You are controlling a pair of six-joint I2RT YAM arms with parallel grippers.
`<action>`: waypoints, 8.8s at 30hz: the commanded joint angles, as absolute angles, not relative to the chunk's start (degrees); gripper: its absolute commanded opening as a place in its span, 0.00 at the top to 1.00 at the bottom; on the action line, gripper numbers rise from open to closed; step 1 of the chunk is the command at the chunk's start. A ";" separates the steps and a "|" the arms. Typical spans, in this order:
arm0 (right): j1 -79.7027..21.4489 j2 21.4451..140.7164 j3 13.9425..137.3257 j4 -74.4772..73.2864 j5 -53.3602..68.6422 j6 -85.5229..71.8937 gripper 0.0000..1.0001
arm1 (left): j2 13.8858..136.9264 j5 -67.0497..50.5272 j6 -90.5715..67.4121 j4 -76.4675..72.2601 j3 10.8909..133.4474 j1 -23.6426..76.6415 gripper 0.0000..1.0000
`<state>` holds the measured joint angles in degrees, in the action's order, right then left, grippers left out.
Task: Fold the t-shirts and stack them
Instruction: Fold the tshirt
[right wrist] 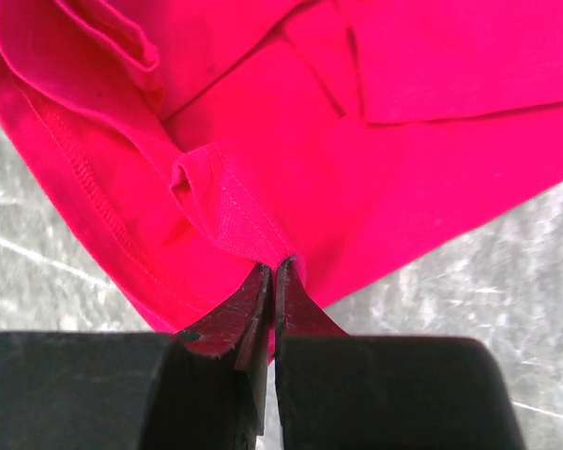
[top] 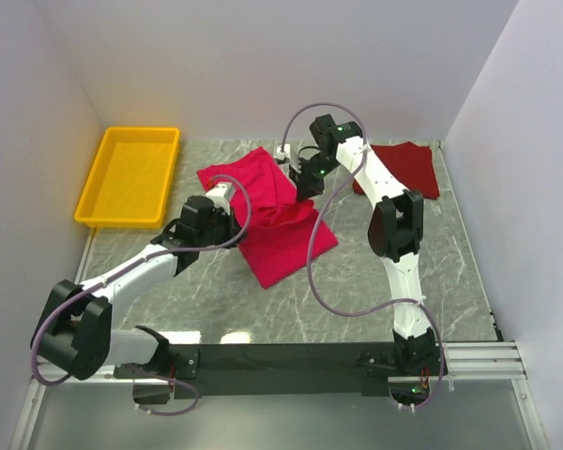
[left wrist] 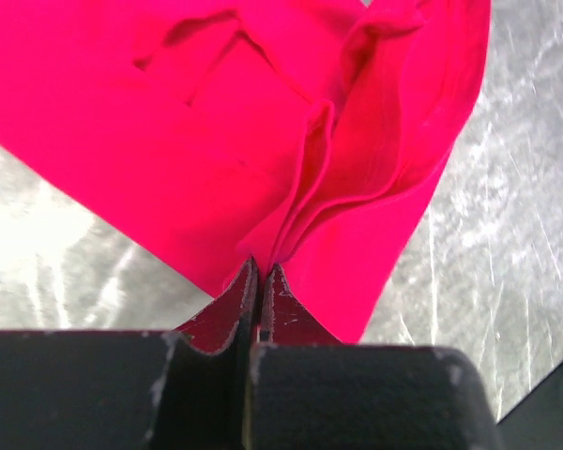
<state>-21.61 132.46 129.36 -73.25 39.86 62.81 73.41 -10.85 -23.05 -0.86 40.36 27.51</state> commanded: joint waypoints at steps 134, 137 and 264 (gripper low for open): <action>-8.26 108.19 69.43 -21.27 34.26 -7.64 0.31 | 73.20 -6.42 -76.20 -19.94 19.86 29.53 0.25; -8.26 108.89 69.26 -21.27 36.64 -8.09 0.32 | 76.72 -6.50 -77.17 -21.97 20.65 30.06 0.26; -14.68 92.73 57.66 -54.76 30.94 95.98 0.43 | 57.76 23.12 -58.96 3.96 25.51 75.06 0.30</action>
<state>-14.13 94.32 58.06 -55.99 31.03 97.49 60.82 22.85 -50.63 6.04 28.84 75.40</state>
